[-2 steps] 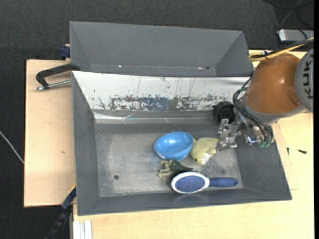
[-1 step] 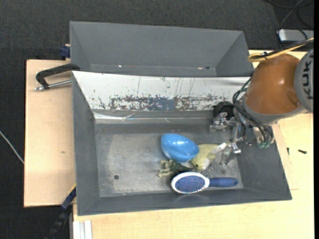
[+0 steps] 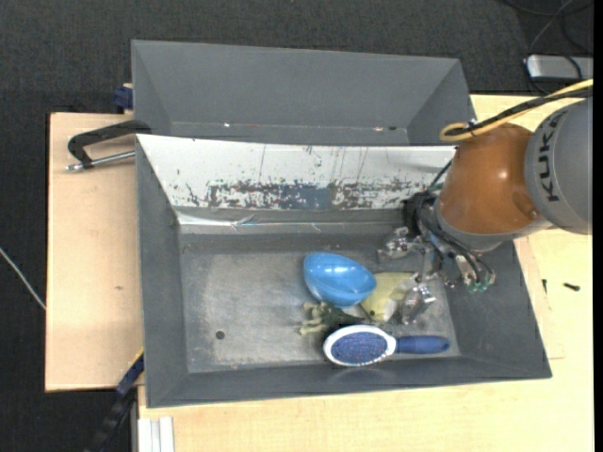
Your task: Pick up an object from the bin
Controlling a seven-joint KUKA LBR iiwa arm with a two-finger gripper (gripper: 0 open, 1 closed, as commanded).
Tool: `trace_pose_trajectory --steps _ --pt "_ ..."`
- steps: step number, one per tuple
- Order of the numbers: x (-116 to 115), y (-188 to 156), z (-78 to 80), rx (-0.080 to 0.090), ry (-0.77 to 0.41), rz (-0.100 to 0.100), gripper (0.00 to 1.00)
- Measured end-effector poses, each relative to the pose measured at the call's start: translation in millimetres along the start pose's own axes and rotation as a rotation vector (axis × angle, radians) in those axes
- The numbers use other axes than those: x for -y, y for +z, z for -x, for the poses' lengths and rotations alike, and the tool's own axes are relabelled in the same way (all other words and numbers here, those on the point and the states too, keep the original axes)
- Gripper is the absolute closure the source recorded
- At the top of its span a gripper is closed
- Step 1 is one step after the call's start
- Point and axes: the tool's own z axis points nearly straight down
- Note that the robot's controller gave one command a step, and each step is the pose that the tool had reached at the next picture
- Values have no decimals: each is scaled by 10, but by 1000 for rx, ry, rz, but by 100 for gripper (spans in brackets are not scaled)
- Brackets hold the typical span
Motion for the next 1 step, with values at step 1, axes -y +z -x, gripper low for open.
trace_pose_trajectory --steps 1 --pt "11 -24 3 1 0 -2 100"
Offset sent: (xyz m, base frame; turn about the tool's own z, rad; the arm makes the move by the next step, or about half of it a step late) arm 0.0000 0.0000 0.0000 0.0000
